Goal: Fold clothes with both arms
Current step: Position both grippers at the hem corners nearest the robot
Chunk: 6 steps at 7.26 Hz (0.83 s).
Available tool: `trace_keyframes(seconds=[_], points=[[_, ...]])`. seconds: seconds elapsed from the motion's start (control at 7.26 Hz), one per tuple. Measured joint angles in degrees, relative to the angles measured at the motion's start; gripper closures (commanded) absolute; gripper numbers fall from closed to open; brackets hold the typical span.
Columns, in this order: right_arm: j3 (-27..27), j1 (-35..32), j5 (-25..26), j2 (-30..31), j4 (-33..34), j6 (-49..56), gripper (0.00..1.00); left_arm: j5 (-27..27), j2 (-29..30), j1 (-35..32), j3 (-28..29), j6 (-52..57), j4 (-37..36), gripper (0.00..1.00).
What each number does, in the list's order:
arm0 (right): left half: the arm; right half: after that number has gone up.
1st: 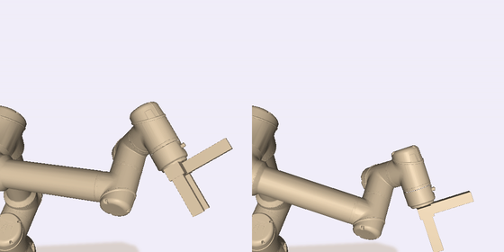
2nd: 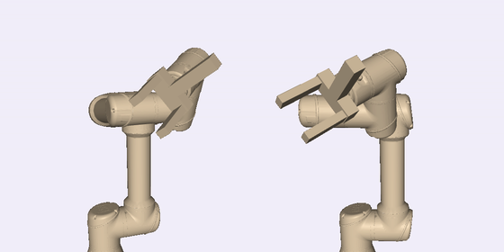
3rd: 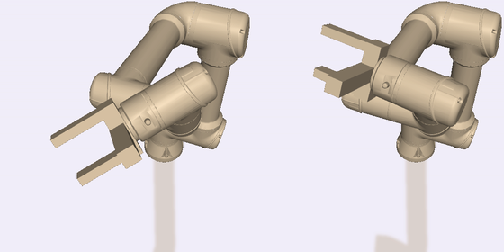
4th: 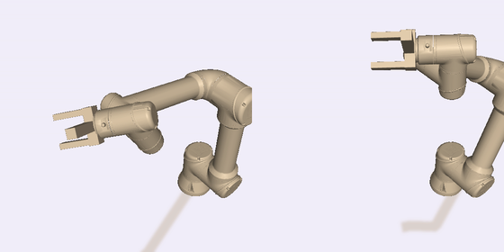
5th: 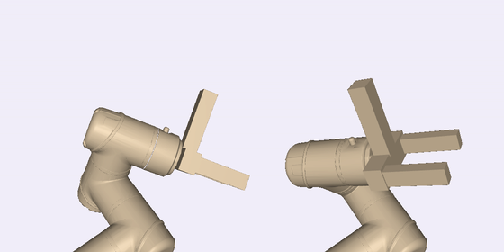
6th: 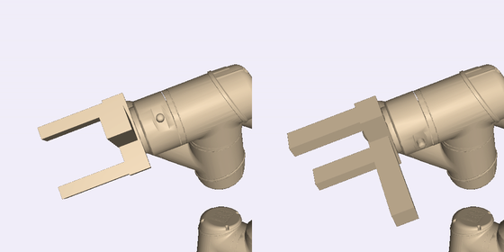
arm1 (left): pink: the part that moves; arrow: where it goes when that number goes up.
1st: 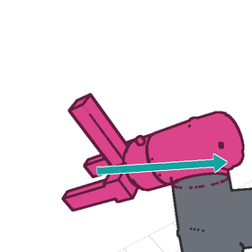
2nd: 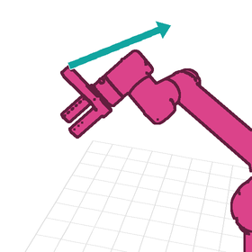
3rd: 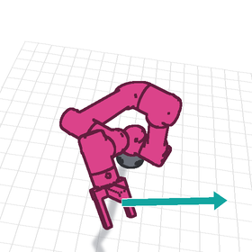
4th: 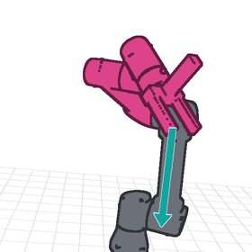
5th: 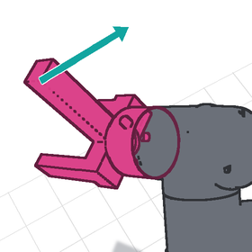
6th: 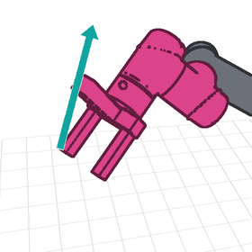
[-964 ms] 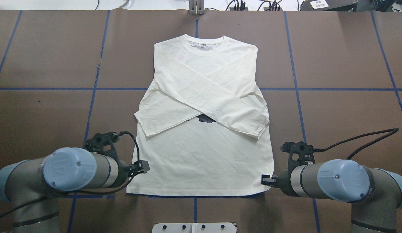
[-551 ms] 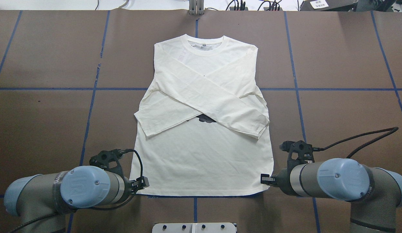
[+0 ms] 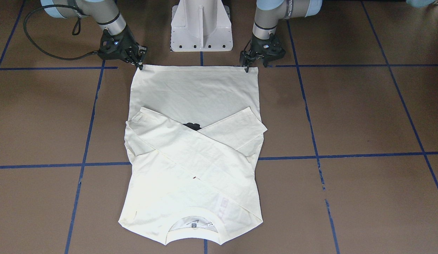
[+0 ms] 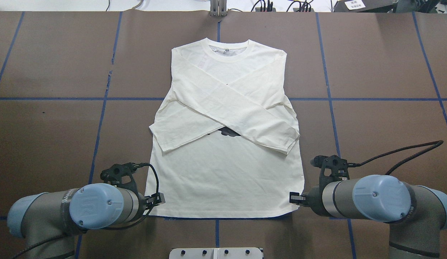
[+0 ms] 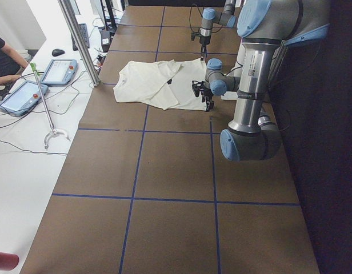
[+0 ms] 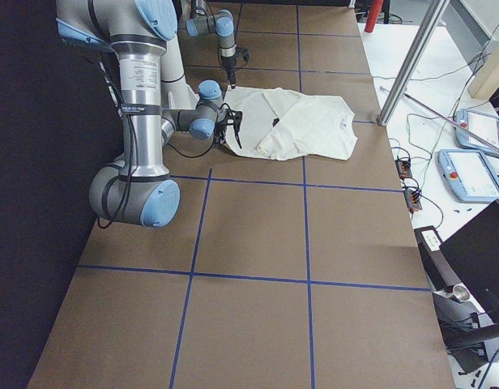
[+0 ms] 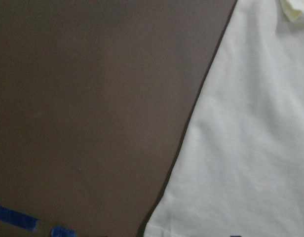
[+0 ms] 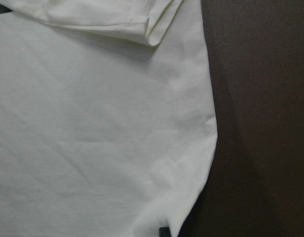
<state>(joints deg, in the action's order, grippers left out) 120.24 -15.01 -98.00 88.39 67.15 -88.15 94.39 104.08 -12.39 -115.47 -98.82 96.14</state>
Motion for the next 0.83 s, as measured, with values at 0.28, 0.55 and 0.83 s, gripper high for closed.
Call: trace_keyframes(seconds=[0.28, 0.55, 0.83], points=[[0.0, 0.0, 0.0, 0.0, 0.0, 0.0, 1.0, -0.2, -0.5, -0.2, 1.5, 0.0, 4.6, 0.14], [0.0, 0.0, -0.1, 0.0, 0.0, 0.0, 1.0, -0.5, -1.0, -0.3, 2.6, 0.2, 7.0, 0.19], [0.1, 0.0, -0.1, -0.1, 0.0, 0.0, 1.0, -0.6, -1.1, -0.3, 2.8, 0.3, 7.0, 0.31]])
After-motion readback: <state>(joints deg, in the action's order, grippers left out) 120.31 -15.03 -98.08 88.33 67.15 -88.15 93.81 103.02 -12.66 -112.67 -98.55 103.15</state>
